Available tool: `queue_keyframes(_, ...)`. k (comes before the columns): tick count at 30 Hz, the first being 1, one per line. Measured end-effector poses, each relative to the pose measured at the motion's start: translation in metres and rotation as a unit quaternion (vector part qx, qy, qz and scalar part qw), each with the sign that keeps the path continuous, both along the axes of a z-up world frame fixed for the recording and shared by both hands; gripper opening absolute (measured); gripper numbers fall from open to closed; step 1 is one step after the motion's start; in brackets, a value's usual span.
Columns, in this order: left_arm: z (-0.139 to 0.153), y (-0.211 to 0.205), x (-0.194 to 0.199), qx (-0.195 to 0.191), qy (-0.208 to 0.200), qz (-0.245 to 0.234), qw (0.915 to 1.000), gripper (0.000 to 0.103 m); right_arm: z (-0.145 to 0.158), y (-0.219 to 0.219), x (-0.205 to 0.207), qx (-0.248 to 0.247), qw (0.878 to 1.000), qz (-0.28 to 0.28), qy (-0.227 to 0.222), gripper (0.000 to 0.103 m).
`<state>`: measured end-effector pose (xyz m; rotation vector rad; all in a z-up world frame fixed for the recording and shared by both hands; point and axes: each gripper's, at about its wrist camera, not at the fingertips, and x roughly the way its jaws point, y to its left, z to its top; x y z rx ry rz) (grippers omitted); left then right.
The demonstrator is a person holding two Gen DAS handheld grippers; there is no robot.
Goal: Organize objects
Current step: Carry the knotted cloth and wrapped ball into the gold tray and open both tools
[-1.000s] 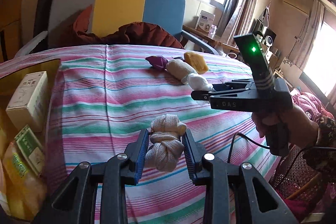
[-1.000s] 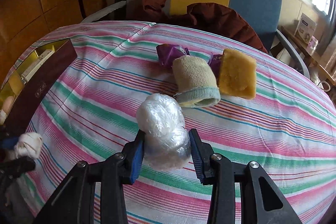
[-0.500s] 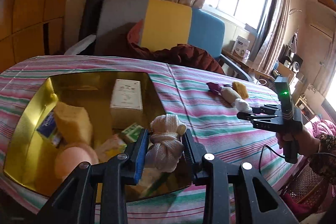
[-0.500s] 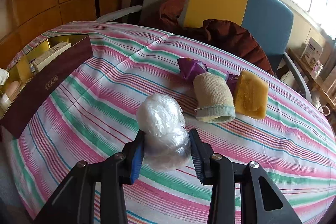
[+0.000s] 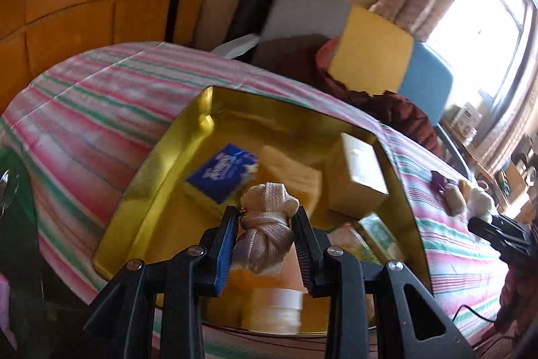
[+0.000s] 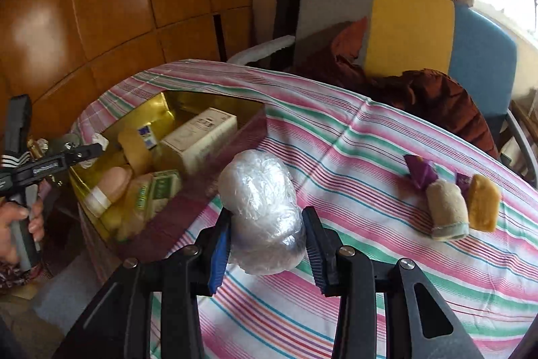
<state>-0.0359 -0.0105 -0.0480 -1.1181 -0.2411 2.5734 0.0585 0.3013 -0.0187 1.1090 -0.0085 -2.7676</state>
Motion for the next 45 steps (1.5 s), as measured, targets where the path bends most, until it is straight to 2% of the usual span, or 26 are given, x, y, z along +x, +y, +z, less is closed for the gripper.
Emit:
queue_keyframes(10,-0.018,-0.014,-0.01,-0.021,-0.023,0.027,0.9991,0.034,0.003,-0.067,-0.007,-0.032,0.998,0.053,0.005,0.041)
queue_keyframes(16,-0.019,-0.013,-0.008,-0.031,-0.024,0.037,0.9985,0.042,0.002,-0.088,-0.011,-0.049,0.997,0.066,-0.001,0.041)
queue_keyframes(22,-0.007,-0.032,0.008,0.021,0.009,0.108,0.9939,0.044,-0.003,-0.105,-0.016,-0.049,0.996,0.079,-0.012,0.041)
queue_keyframes(24,-0.005,-0.031,0.014,0.029,0.015,0.117,0.9926,0.045,-0.006,-0.111,-0.019,-0.046,0.995,0.084,-0.022,0.041)
queue_keyframes(33,0.001,-0.011,0.018,0.029,0.025,0.079,0.9961,0.045,-0.019,-0.131,-0.057,-0.069,0.992,0.084,-0.069,0.041)
queue_keyframes(45,0.002,-0.015,0.018,0.049,0.015,0.091,0.9945,0.045,-0.036,-0.15,-0.128,-0.055,0.993,0.046,-0.091,0.041)
